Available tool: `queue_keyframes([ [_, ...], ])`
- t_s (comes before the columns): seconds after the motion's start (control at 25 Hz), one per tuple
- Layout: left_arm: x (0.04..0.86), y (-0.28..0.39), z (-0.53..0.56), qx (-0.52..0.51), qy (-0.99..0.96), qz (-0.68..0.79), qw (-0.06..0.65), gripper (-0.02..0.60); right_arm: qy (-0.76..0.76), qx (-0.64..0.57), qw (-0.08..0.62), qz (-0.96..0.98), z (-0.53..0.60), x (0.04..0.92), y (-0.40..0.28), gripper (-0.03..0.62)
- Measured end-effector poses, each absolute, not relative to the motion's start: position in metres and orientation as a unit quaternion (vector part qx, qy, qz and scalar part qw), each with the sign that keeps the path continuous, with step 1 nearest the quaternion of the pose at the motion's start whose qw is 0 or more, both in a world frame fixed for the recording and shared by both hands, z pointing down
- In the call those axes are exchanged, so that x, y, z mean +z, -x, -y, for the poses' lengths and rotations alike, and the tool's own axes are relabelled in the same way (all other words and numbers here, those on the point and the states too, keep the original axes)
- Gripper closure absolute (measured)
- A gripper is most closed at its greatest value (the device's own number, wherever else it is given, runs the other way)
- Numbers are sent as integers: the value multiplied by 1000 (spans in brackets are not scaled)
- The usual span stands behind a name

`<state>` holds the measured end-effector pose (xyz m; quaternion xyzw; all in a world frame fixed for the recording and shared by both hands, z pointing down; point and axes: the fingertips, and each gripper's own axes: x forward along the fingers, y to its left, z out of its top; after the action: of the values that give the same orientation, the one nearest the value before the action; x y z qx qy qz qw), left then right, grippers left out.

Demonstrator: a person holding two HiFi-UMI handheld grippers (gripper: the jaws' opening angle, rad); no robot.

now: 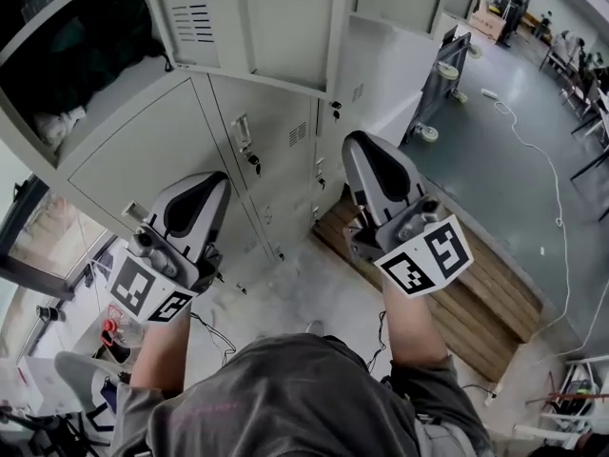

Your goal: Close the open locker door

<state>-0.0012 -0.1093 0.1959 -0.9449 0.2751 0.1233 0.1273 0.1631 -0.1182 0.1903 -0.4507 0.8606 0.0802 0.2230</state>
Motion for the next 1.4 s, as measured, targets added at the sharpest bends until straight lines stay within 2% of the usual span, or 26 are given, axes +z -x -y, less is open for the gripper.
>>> queue_keyframes([
  [0.68, 191, -3, 111, 114, 920, -347, 143, 566, 368, 82, 267, -887, 147, 152, -169, 562],
  [1.2, 198, 4, 118, 109, 915, -362, 140, 566, 326, 81, 289, -896, 153, 137, -161, 481],
  [1.4, 201, 8, 120, 105, 913, -370, 136, 566, 317, 76, 292, -899, 160, 136, -157, 479],
])
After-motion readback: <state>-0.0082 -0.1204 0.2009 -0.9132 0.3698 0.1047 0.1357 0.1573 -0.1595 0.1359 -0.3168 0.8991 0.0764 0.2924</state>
